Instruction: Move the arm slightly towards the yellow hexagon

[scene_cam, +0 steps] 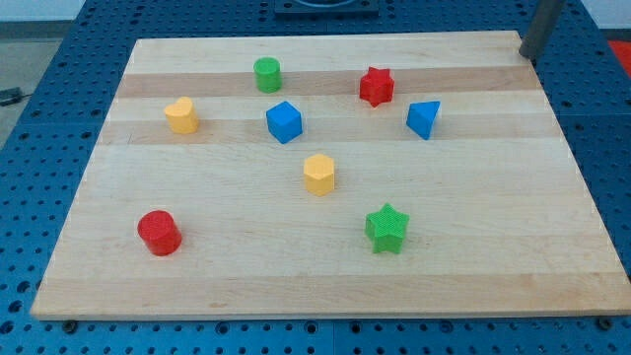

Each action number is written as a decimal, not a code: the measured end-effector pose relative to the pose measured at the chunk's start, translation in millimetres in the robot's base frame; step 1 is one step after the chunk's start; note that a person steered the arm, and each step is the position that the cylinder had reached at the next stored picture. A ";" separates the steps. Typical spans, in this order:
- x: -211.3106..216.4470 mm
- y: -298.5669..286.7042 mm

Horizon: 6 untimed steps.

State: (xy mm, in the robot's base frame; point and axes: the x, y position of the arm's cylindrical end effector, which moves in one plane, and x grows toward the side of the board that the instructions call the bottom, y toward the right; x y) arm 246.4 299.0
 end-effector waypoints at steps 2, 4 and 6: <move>7.4 -11.3; 66.5 -42.9; 176.1 -86.0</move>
